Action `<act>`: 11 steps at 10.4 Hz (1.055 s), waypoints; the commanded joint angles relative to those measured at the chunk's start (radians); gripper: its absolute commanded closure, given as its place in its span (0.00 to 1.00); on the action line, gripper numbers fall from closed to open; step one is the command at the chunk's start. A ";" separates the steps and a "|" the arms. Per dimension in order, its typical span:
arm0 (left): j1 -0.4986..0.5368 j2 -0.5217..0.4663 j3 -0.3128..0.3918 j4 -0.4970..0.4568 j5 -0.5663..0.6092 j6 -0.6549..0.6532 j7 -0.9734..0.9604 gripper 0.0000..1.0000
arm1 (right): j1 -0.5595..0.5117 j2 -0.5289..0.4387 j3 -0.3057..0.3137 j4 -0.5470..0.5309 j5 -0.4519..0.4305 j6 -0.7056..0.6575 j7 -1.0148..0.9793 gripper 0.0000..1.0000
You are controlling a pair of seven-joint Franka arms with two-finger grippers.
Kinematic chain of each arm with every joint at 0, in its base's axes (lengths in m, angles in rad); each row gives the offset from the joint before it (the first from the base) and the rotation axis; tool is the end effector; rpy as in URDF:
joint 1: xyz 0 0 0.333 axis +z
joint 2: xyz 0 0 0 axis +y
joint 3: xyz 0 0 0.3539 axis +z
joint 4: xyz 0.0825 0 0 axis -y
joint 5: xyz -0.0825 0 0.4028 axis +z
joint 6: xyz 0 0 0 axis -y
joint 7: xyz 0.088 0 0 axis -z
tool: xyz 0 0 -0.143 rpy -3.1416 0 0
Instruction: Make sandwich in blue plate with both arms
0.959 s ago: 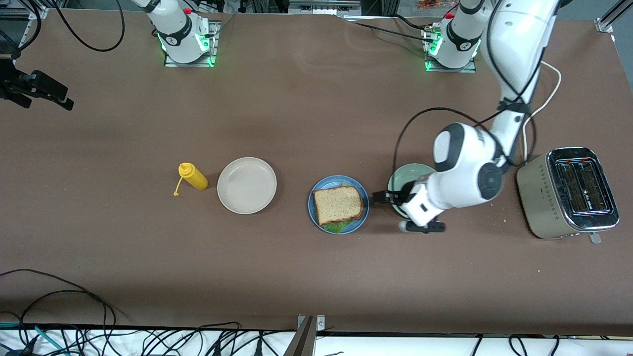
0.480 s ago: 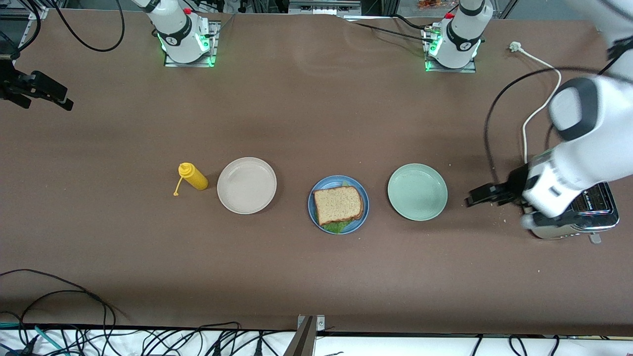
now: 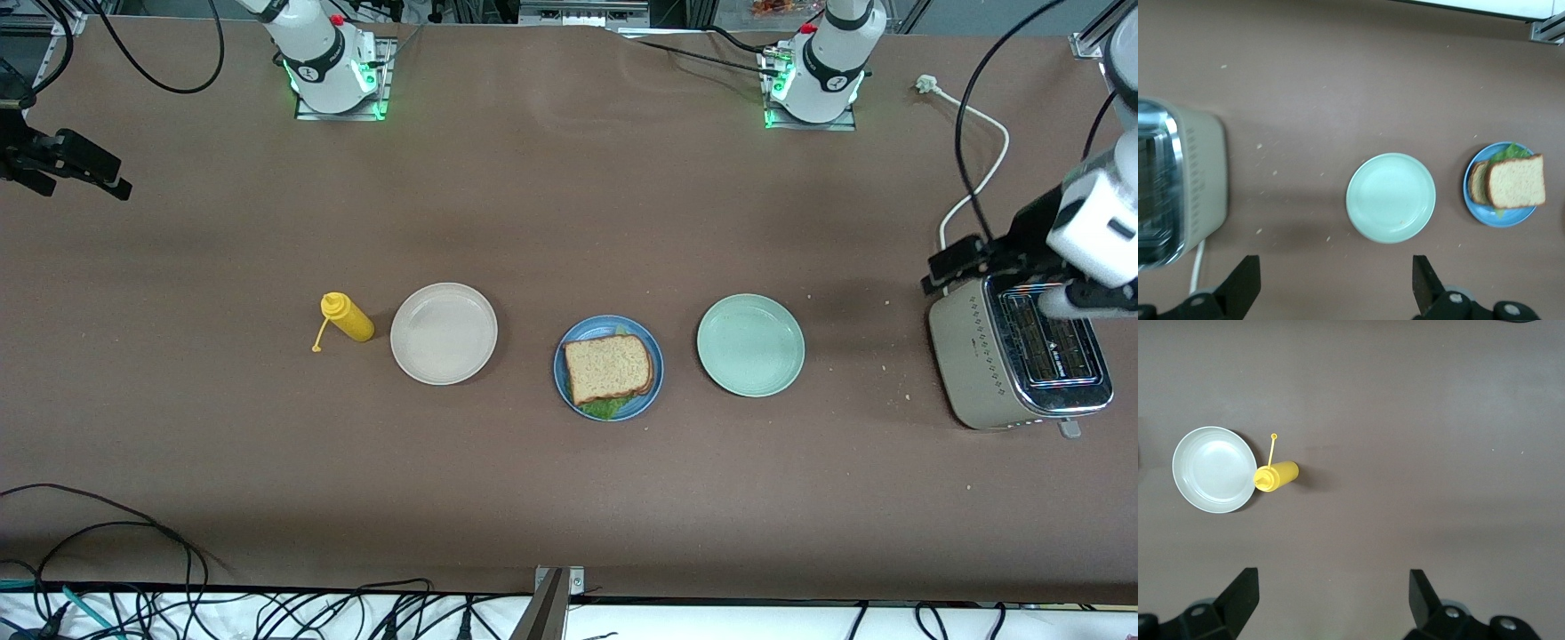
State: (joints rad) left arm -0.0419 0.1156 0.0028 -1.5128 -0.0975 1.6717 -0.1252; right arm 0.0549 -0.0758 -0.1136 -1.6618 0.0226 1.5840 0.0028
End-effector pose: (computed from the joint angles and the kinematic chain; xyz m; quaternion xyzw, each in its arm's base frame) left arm 0.6228 -0.0375 0.5958 0.9975 0.0468 0.0176 0.0500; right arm 0.5464 -0.0312 0.6251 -0.9994 0.0307 0.0008 0.0156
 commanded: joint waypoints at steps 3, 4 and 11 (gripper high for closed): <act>-0.013 -0.160 -0.017 -0.038 0.151 -0.133 -0.080 0.00 | 0.002 0.005 -0.001 0.025 -0.007 -0.019 0.011 0.00; -0.010 -0.165 -0.015 -0.038 0.151 -0.171 -0.080 0.00 | 0.002 0.005 -0.001 0.028 -0.006 -0.018 0.011 0.00; -0.006 -0.122 -0.010 0.006 0.147 -0.175 -0.080 0.00 | 0.002 0.005 -0.003 0.040 -0.007 -0.022 0.008 0.00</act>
State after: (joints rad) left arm -0.0476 -0.0244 -0.0012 -1.5386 0.0209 1.5051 -0.1934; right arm 0.0548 -0.0750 -0.1138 -1.6565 0.0226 1.5840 0.0028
